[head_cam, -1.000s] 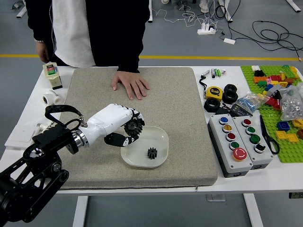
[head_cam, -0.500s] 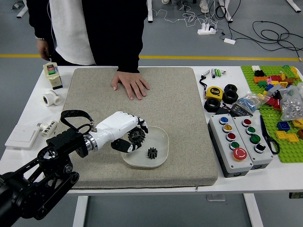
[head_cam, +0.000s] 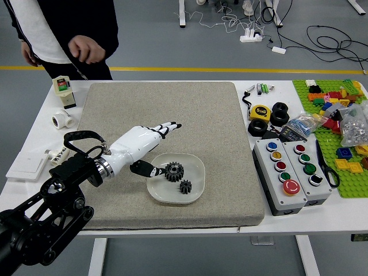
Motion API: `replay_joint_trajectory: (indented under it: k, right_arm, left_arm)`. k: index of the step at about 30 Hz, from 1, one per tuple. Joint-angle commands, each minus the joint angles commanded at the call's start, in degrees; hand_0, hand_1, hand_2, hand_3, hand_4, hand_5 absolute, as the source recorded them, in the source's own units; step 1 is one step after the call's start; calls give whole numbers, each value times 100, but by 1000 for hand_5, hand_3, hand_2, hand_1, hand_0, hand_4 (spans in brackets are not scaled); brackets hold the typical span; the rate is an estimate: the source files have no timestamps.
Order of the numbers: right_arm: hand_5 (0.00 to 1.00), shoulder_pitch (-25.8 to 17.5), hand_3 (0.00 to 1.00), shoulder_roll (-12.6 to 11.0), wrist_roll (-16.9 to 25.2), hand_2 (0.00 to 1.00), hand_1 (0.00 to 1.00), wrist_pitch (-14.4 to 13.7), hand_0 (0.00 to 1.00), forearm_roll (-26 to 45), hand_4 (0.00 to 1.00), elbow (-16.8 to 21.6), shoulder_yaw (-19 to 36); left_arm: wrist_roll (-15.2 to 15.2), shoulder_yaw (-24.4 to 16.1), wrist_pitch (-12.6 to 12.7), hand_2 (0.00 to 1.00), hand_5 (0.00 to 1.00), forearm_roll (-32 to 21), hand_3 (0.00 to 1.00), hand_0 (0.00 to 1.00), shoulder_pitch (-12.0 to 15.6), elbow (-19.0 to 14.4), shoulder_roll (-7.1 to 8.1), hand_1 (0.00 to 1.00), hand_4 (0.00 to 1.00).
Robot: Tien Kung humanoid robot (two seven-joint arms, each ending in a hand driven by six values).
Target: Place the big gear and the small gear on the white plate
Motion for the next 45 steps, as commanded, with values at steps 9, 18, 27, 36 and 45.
replay_joint_trajectory:
  k: [9,18,27,36,45]
  right_arm:
    - [708,-7,561,-5,4,697,609,0,599,-12,760,0,13]
    - [706,-56,562,20,-6,697,609,2,600,-64,761,0,56]
    - [705,-108,563,42,-25,697,609,9,600,-152,760,0,110]
    - [705,-143,563,57,-35,697,609,4,600,-190,760,0,137]
    - [705,-157,562,59,-38,697,608,6,600,-182,760,0,117]
  left_arm:
    - [145,-1216,208,898,218,0,866,588,376,47,-299,704,785]
    - [190,-2635,-133,761,296,-1572,677,547,1113,-249,-741,645,749]
    - [507,-3367,-530,810,586,-3732,788,677,1452,-206,-656,686,814]
    - [428,-3575,-622,856,704,-4191,848,728,1531,-183,-696,711,834]
    - [367,-3532,-624,860,718,-3758,851,733,1502,32,-731,715,838]
